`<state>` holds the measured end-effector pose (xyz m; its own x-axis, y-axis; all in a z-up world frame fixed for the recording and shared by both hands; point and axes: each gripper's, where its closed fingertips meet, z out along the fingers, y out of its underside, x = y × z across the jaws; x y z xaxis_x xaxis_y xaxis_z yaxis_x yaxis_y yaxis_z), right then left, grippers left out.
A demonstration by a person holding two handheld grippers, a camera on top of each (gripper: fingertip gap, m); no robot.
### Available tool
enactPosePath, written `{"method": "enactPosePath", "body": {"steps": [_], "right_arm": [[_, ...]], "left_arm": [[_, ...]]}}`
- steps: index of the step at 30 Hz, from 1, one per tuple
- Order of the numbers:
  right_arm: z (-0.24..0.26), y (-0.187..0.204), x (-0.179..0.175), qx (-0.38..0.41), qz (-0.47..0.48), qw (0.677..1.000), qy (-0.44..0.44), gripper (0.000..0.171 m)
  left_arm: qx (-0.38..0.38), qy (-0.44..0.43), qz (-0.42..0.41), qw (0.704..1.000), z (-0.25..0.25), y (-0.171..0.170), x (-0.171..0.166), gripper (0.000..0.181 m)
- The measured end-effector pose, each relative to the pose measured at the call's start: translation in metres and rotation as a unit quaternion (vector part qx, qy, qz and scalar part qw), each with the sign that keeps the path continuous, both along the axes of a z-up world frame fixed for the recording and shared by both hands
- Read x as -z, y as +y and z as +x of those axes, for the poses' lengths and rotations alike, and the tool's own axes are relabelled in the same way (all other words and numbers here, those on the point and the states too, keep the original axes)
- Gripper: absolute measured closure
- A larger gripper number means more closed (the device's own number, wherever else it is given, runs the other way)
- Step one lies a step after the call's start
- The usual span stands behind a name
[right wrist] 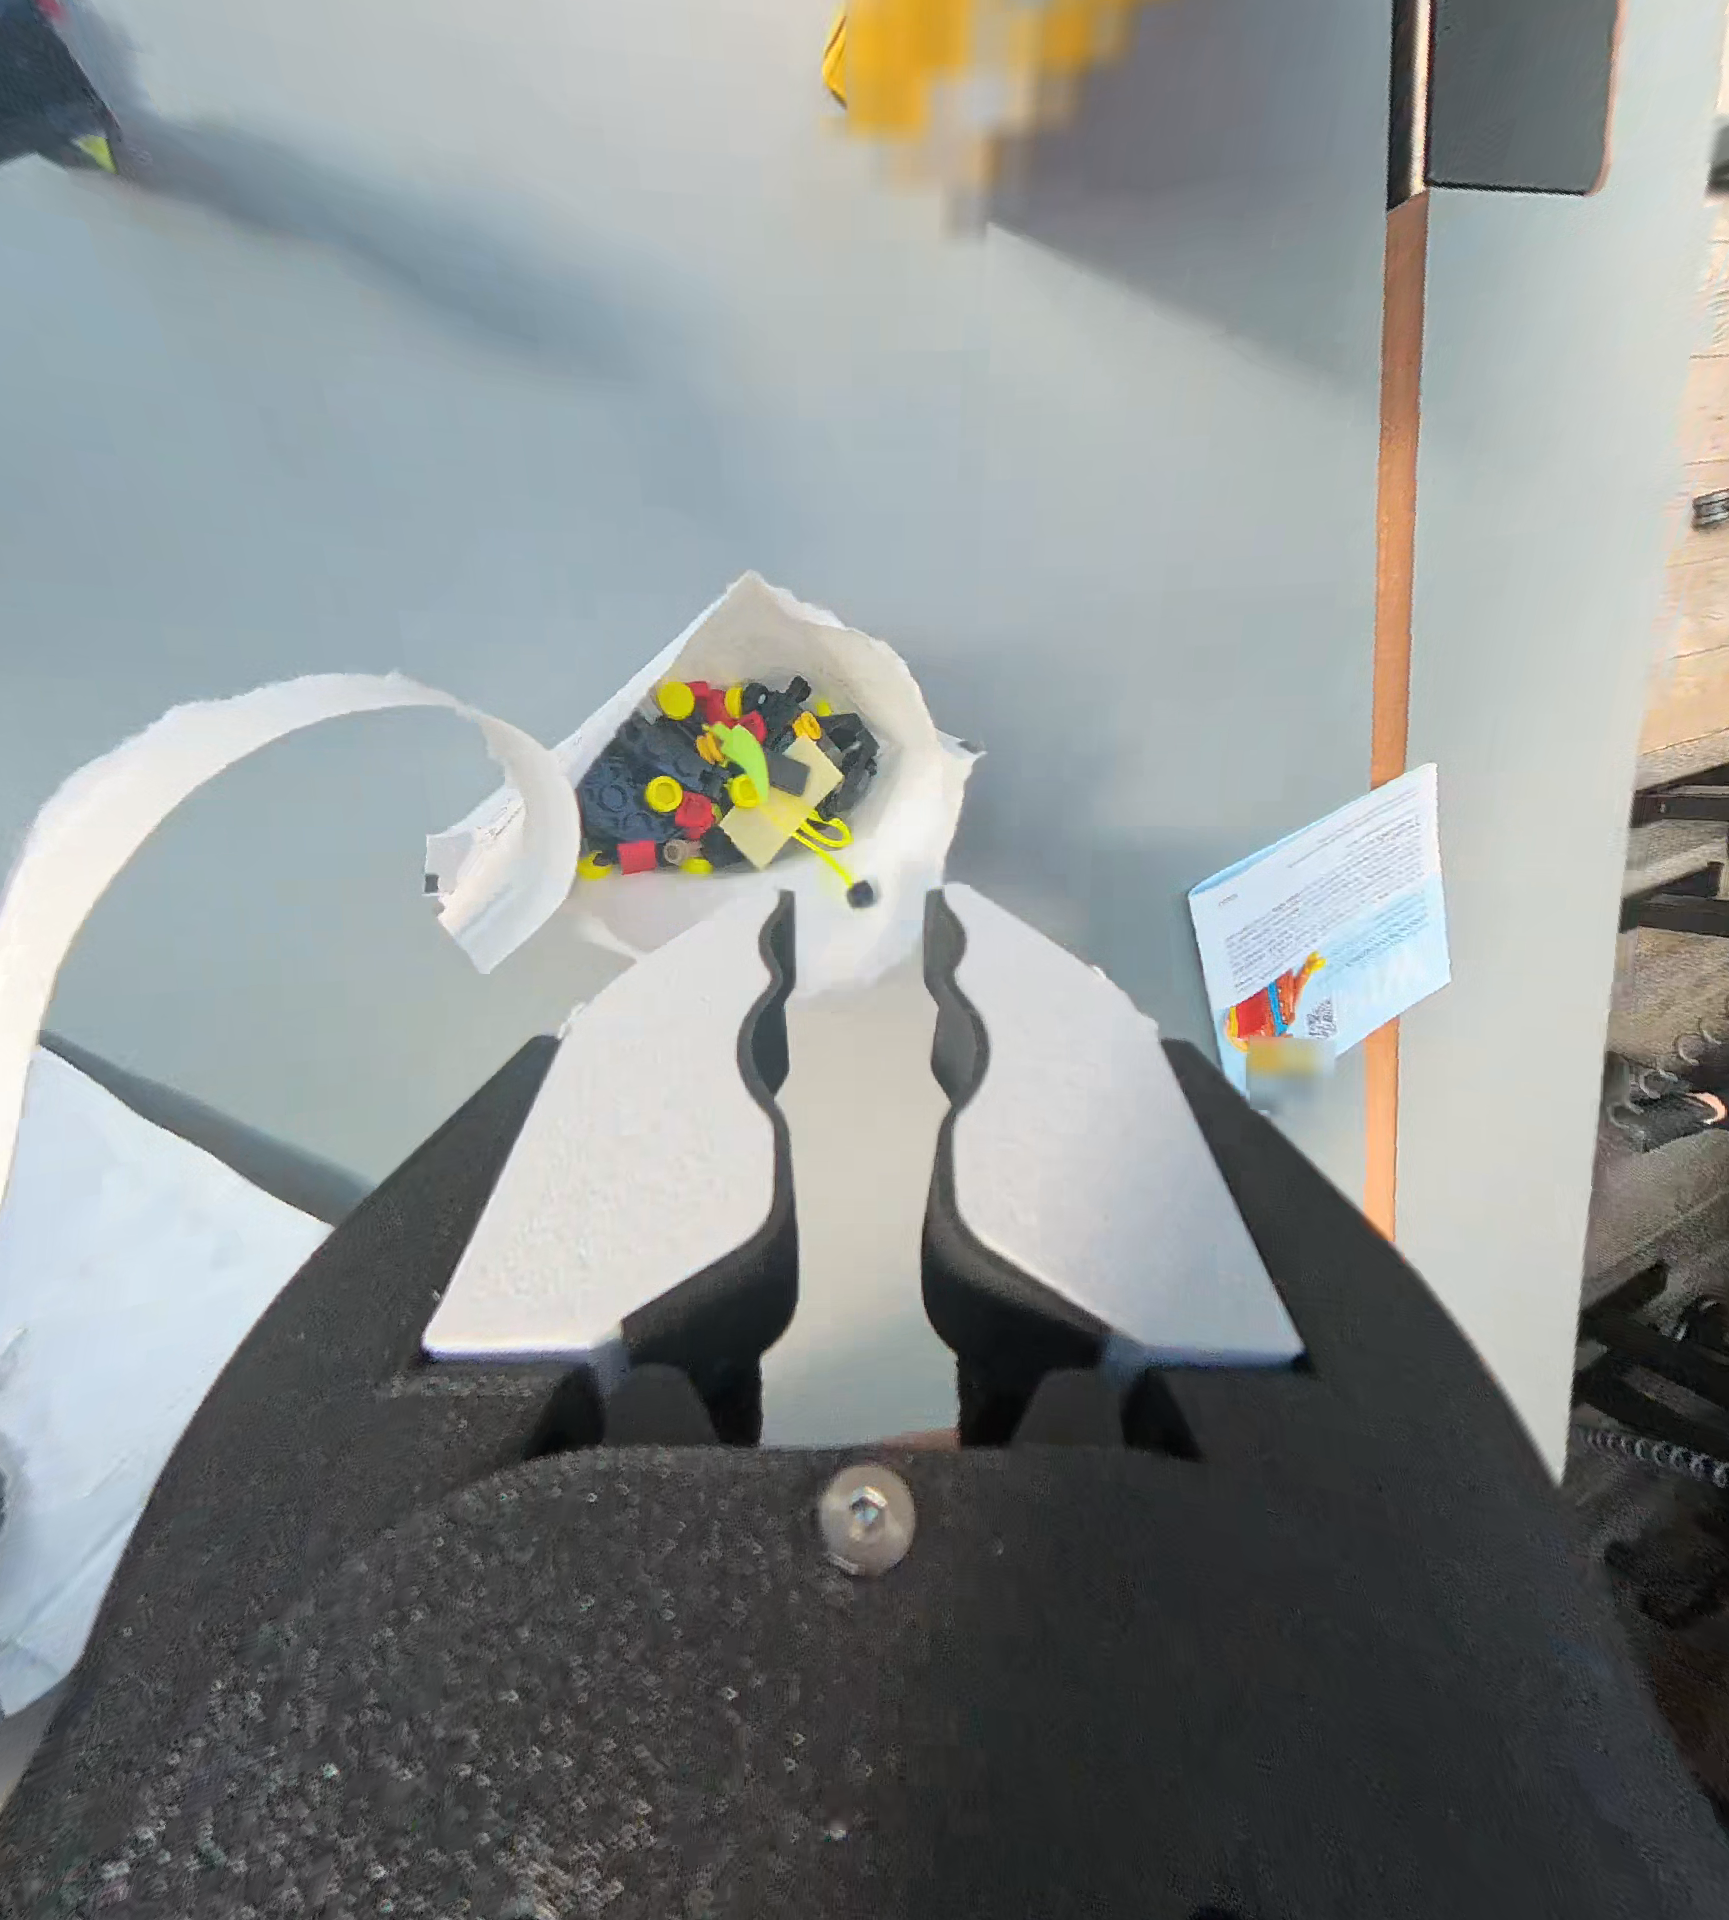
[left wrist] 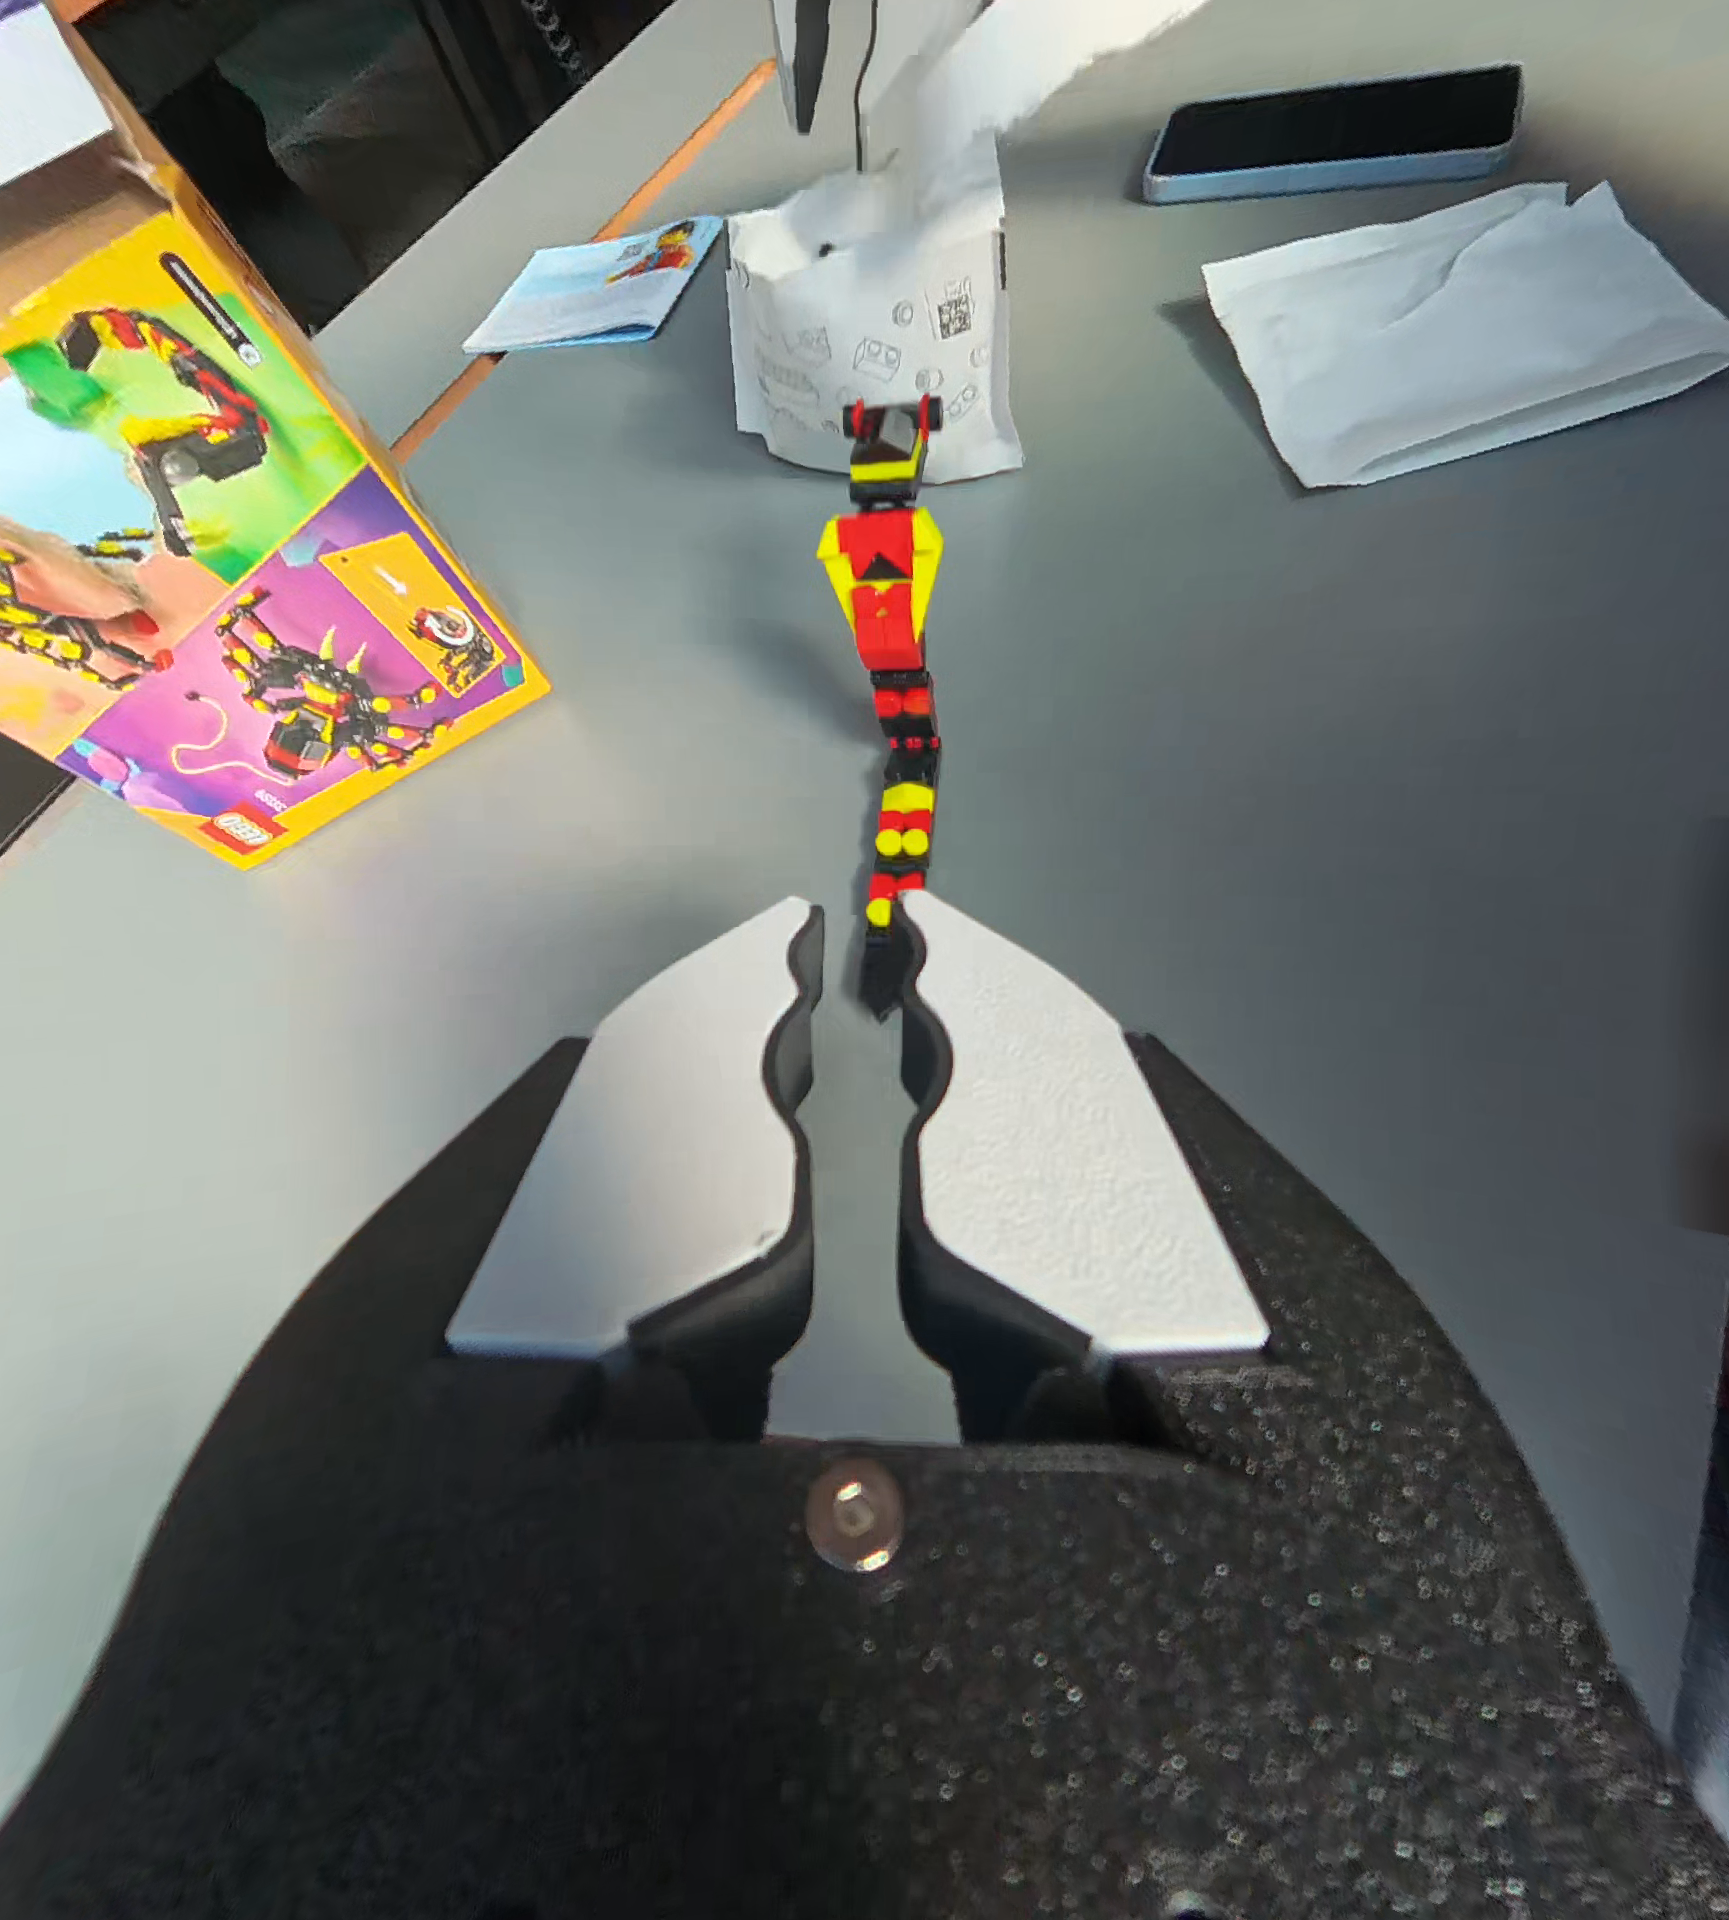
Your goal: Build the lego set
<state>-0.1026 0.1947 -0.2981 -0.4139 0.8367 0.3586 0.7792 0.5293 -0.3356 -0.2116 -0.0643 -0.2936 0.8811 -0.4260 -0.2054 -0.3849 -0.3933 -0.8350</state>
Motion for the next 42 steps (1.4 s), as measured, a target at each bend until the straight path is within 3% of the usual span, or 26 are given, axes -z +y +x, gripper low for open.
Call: {"method": "enactPosePath", "body": {"steps": [3, 6, 11, 15, 18, 21, 24, 26, 29, 32, 35, 38, 40, 42], "right_arm": [[0.002, -0.021, -0.056, 0.004, -0.017, 0.994, 0.111, 0.151], [0.013, -0.067, -0.089, -0.002, -0.033, 0.983, 0.183, 0.153], [0.031, -0.122, -0.085, -0.014, -0.064, 0.974, 0.218, 0.154], [0.048, -0.124, -0.078, 0.007, -0.081, 0.968, 0.235, 0.158], [0.065, -0.116, -0.074, 0.024, -0.091, 0.965, 0.245, 0.16], [0.079, -0.108, -0.072, 0.037, -0.096, 0.962, 0.253, 0.161], [0.086, -0.092, -0.07, 0.055, -0.111, 0.956, 0.264, 0.16], [0.087, -0.082, -0.069, 0.07, -0.116, 0.951, 0.276, 0.16], [0.091, -0.074, -0.068, 0.087, -0.121, 0.944, 0.293, 0.16], [0.097, -0.072, -0.07, 0.093, -0.127, 0.939, 0.306, 0.159], [0.102, -0.078, -0.073, 0.088, -0.141, 0.934, 0.317, 0.158], [0.091, -0.099, -0.074, 0.059, -0.173, 0.927, 0.328, 0.155], [0.075, -0.116, -0.069, 0.04, -0.192, 0.924, 0.327, 0.152], [0.055, -0.13, -0.057, 0.031, -0.207, 0.924, 0.321, 0.148]], "left_arm": [[0.03, -0.034, -0.041, 0.998, 0.018, -0.038, 0.019, 0.168], [0.049, -0.018, -0.072, 0.996, 0.032, -0.05, 0.05, 0.162], [0.076, 0.017, -0.124, 0.989, 0.045, -0.043, 0.085, 0.159], [0.089, 0.001, -0.148, 0.985, 0.045, -0.039, 0.088, 0.174], [0.097, 0.001, -0.16, 0.982, 0.044, -0.038, 0.086, 0.174], [0.108, -0.014, -0.093, 0.99, 0.05, -0.006, 0.043, 0.175], [0.127, 0.038, 0.016, 0.991, 0.061, 0.069, -0.032, 0.175], [0.168, 0.062, 0.024, 0.984, 0.078, 0.127, -0.057, 0.175], [0.236, 0.071, -0.023, 0.969, 0.106, 0.205, -0.055, 0.174], [0.271, 0.103, -0.097, 0.952, 0.115, 0.249, -0.023, 0.174], [0.285, 0.101, -0.14, 0.943, 0.116, 0.258, -0.004, 0.161], [0.271, 0.073, -0.109, 0.954, 0.11, 0.254, -0.016, 0.152], [0.25, 0.056, -0.093, 0.962, 0.098, 0.238, -0.03, 0.149], [0.249, 0.023, -0.089, 0.964, 0.086, 0.199, -0.04, 0.149]]}}
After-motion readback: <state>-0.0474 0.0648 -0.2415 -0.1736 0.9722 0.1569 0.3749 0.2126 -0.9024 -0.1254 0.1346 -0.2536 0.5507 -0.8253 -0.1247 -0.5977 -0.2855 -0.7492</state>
